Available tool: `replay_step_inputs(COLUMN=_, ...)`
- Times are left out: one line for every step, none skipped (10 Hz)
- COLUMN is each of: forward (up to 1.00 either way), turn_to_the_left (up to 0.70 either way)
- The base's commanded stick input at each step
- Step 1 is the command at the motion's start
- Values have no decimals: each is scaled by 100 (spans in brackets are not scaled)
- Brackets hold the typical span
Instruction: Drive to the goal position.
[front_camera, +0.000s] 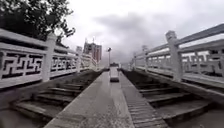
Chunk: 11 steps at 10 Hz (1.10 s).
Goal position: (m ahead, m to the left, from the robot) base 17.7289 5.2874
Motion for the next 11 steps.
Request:
replay_step_inputs(forward=69, turn_to_the_left=1)
replay_step_inputs(forward=69, turn_to_the_left=1)
replay_step_inputs(forward=69, turn_to_the_left=1)
replay_step_inputs(forward=69, turn_to_the_left=1)
replay_step_inputs(forward=69, turn_to_the_left=1)
replay_step_inputs(forward=69, turn_to_the_left=1)
replay_step_inputs(forward=69, turn_to_the_left=1)
replay_step_inputs(forward=69, turn_to_the_left=1)
replay_step_inputs(forward=69, turn_to_the_left=1)
replay_step_inputs(forward=69, turn_to_the_left=1)
replay_step_inputs(forward=69, turn_to_the_left=1)
